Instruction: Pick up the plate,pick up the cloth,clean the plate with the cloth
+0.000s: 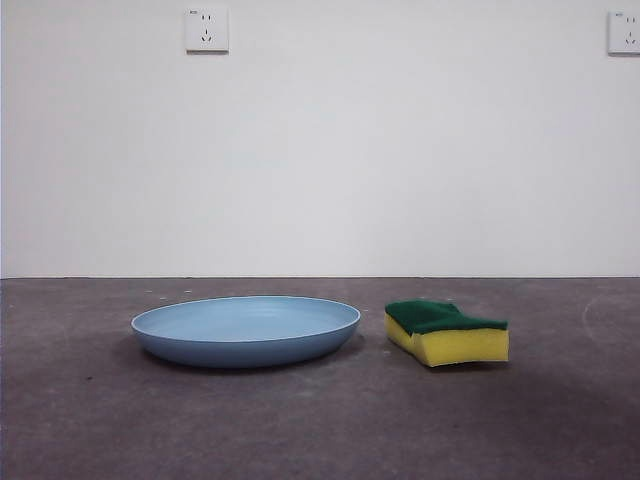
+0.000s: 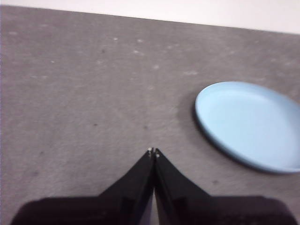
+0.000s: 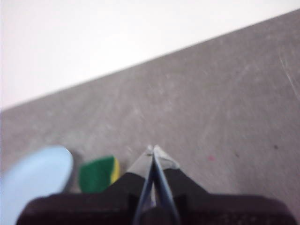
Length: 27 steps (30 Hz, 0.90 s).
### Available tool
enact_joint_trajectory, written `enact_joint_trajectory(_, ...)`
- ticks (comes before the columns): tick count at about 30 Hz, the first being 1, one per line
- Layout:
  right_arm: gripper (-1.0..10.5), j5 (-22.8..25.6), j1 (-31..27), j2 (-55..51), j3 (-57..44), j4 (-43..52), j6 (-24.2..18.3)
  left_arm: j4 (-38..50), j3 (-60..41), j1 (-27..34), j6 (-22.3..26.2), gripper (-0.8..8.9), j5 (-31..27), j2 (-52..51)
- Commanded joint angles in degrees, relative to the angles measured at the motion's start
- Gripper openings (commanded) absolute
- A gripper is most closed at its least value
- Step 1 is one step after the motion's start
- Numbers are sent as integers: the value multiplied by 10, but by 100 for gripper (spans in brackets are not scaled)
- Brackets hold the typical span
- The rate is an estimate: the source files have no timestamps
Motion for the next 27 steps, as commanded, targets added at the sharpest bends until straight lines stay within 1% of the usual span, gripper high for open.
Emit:
enact_joint_trajectory(1,-9,-13,-1,41,68,-29,25,0,39,2,-41,-7,23,28)
enact_joint_trajectory(3,-8,-14,-1,78,122,-68,14,0,70,2,-54,-7,41,58)
enact_joint_trajectory(6,-8,-18,-1,137,200,-127,-10,-1,119,2,-54,-7,64,111)
enact_joint_trajectory(9,-6,-45,-1,197,275,-187,-52,-17,176,2,-46,-7,89,175)
enact_joint_trajectory(12,-2,-68,-1,256,343,-254,-100,-56,238,2,-14,-6,131,246)
enact_joint_trajectory(15,-1,-95,-1,321,409,-339,-148,-113,302,2,17,-5,168,316)
enact_joint_trajectory(18,2,-120,-1,381,457,-413,-175,-179,364,1,46,-4,194,382)
enact_joint_trajectory(21,24,-119,-1,428,482,-455,-186,-225,409,1,58,0,211,434)
enact_joint_trajectory(22,110,-119,-1,445,486,-459,-184,-231,422,1,58,11,218,452)
enact_joint_trajectory(23,179,-119,-1,452,487,-459,-183,-231,429,1,58,52,222,462)
enact_joint_trajectory(24,267,-119,-1,461,487,-459,-181,-229,433,1,58,130,229,470)
enact_joint_trajectory(25,383,-118,-1,471,487,-459,-178,-220,433,1,58,241,236,477)
enact_joint_trajectory(26,499,-119,-1,481,487,-459,-178,-209,433,1,54,385,245,485)
enact_joint_trajectory(27,541,-119,-1,489,487,-459,-178,-202,433,0,44,409,246,492)
